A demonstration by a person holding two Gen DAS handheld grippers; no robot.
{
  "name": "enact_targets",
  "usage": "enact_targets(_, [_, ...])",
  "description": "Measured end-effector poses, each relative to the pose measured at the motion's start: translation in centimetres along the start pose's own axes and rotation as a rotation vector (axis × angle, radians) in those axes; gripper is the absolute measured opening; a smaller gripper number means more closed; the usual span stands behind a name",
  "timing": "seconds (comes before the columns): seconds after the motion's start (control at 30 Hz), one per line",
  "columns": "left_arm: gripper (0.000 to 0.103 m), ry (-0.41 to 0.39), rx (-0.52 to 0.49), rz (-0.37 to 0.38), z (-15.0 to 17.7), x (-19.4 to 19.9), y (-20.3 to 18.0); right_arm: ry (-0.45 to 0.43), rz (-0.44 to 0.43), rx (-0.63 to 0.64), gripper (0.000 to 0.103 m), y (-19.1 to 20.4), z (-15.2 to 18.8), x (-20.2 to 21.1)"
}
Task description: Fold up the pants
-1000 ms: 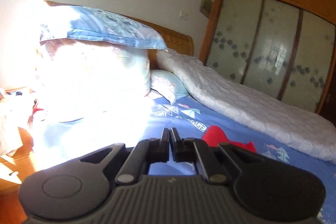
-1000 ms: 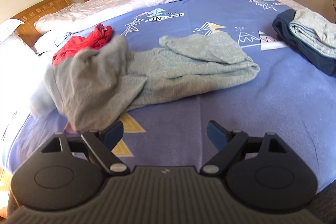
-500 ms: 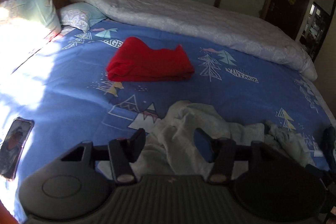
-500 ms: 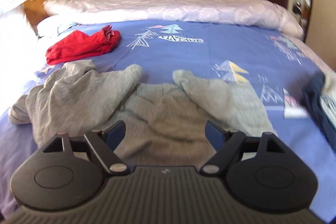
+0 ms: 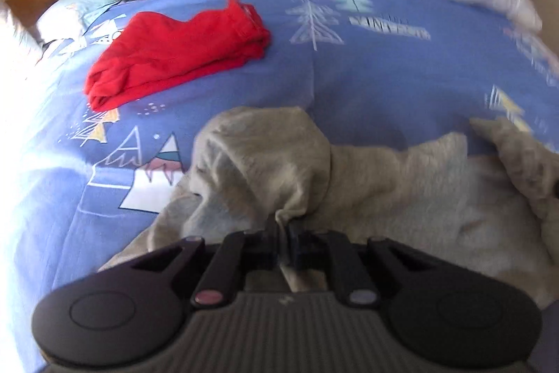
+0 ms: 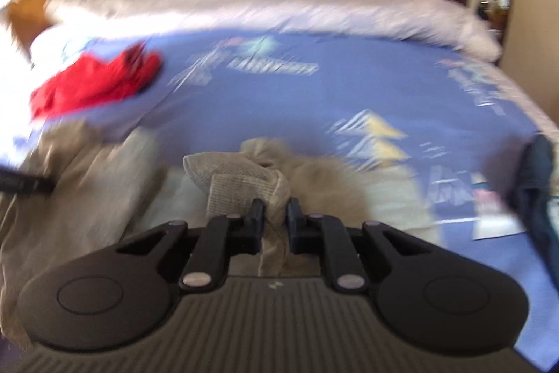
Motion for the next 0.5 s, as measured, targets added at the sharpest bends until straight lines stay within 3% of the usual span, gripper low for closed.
enact_targets(0.13, [0.006, -0.139, 0.107, 0.084, -0.5, 6.7, 3.8, -0.113, 0.077, -0.087, 0.016, -5.1, -0.8, 5.8])
enact_targets(0.23, [0.006, -0.186, 0.209, 0.167, 0.8, 11.0, 7.4, -0.169, 0.154, -0.155, 0.016, -8.5, -0.4, 10.0])
enact_targets(0.33, [0.006, -0.224, 0.251, 0.149, 3.3, 14.2, 9.8, -0.205, 0.257, -0.247, 0.016, -11.3, 0.9, 13.1])
enact_targets(0.47, [0.006, -0.181, 0.337, 0.166, 8.1, 16.1, 12.7, -0.172, 0.365, -0.293, 0.020, -12.9, 3.2, 14.9])
enact_targets(0.5, [0.006, -0.162, 0.352, 0.159, 9.4, 16.3, 13.2, -0.157, 0.384, -0.288, 0.025, -12.9, 3.7, 15.0])
Point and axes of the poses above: each gripper's, at about its wrist camera, not at the fingertips, and x roughly against the way its jaws point, y to its left, z to its underside, the point moved 2 cm from there along -x, roughly the way its jaws point, and after that the axes turned 6 degrees about -y, right-handed, at the moved point
